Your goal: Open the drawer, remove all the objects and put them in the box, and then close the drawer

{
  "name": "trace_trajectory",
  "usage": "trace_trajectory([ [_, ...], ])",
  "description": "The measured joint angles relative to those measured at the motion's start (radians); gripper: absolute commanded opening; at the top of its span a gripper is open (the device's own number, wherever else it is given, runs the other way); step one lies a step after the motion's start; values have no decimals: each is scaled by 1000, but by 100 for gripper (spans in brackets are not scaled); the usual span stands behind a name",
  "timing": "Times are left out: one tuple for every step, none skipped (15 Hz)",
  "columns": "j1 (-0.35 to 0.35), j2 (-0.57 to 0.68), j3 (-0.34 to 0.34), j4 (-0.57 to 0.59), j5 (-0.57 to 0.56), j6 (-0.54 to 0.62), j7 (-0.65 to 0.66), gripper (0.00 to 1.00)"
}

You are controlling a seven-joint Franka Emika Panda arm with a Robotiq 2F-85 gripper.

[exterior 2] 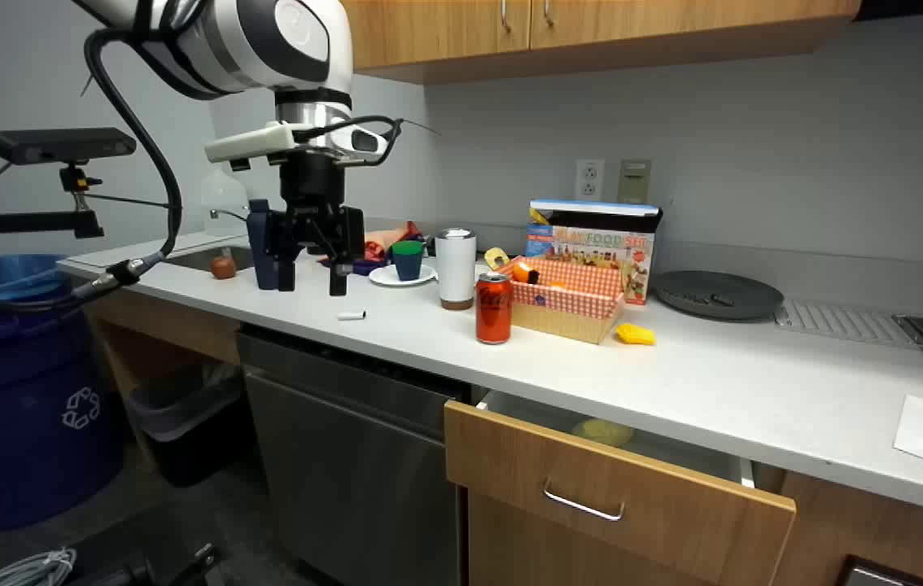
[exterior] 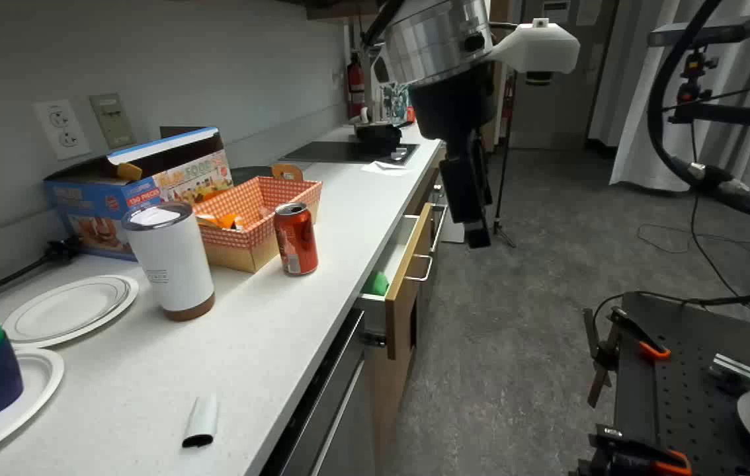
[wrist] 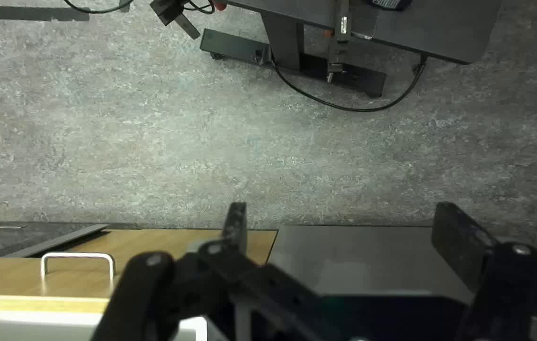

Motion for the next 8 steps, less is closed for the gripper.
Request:
trace_trajectory([
  [0, 1, 0, 0, 0, 0, 0, 100],
  [0, 1, -1, 0, 0, 0, 0, 100],
  [0, 1, -4, 0, 0, 0, -1, 100],
  [0, 1, -8, 0, 0, 0, -1, 100],
  [0, 1, -17, 0, 0, 0, -2, 100],
  [0, 1, -29, 1, 0, 1, -4, 100],
  [-2, 1, -45, 1, 0, 5, -5, 100],
  [-7, 1, -65, 1, 0, 12, -7, 100],
])
